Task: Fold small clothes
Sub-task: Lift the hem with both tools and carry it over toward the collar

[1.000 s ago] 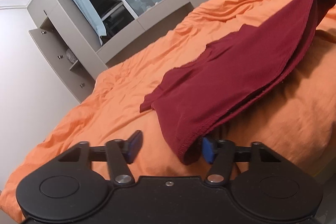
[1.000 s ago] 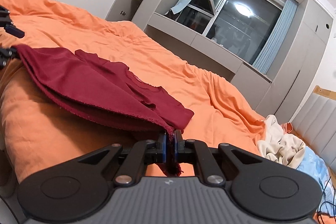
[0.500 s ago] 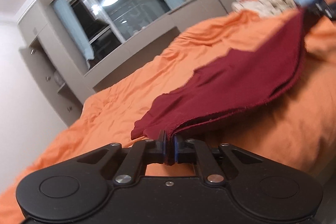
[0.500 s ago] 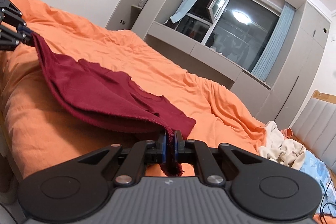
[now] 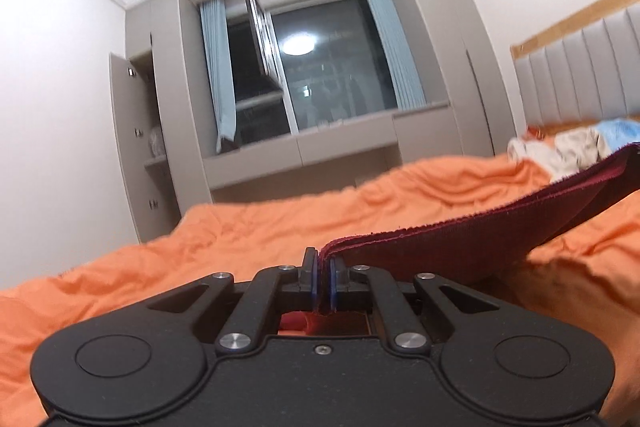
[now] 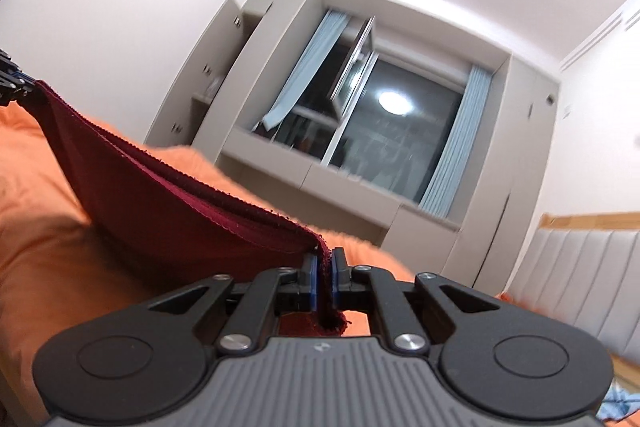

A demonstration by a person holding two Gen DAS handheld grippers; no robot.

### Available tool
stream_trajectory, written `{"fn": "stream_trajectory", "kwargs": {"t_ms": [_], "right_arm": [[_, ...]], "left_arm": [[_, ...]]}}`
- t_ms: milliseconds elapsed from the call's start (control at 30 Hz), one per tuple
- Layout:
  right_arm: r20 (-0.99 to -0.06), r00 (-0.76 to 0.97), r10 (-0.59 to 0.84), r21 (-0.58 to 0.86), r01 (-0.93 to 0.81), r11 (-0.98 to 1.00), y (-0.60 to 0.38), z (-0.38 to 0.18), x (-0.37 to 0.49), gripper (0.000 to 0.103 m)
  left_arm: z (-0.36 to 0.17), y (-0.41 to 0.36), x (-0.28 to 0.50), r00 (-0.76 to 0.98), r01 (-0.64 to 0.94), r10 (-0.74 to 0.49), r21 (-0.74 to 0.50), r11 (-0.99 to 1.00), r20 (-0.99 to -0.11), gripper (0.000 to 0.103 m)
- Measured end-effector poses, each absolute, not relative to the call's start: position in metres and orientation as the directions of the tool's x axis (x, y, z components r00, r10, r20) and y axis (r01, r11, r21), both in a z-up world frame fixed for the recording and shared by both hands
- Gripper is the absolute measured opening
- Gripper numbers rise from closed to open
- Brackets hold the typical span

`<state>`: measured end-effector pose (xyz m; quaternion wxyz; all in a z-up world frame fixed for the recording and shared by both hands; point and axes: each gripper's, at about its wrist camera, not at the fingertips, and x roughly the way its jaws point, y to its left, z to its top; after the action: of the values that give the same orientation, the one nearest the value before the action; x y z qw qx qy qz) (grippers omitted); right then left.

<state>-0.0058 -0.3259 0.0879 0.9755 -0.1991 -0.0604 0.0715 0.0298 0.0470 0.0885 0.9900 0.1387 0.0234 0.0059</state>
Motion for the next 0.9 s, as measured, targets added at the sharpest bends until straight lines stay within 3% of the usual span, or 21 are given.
{"fn": "stream_trajectory", "kwargs": {"t_ms": [233,367,700,900], "right_arm": [[0.121,0.976,0.18,-0.396,-0.119,0.91,-0.343,0.113,-0.045,0.007],[0.106,0.977,0.187,-0.394,-0.132,0.91,-0.342,0.113,-0.029,0.007],[0.11,0.972,0.209,-0.405,-0.148,0.902,-0.329,0.129,0.073,0.008],[0.084,0.978,0.19,-0.471,-0.129,0.873,-0.314,0.113,0.161,0.008]], "left_arm": [[0.119,0.032,-0.023,0.998,0.028,-0.04,0.251,0.967,0.041,0.005],[0.123,0.029,-0.03,0.998,0.051,-0.06,0.241,0.969,0.029,0.005],[0.126,0.041,0.019,0.999,0.032,-0.037,0.209,0.977,0.018,0.006],[0.134,0.042,0.092,1.0,0.024,-0.028,0.232,0.972,0.012,0.007]]}}
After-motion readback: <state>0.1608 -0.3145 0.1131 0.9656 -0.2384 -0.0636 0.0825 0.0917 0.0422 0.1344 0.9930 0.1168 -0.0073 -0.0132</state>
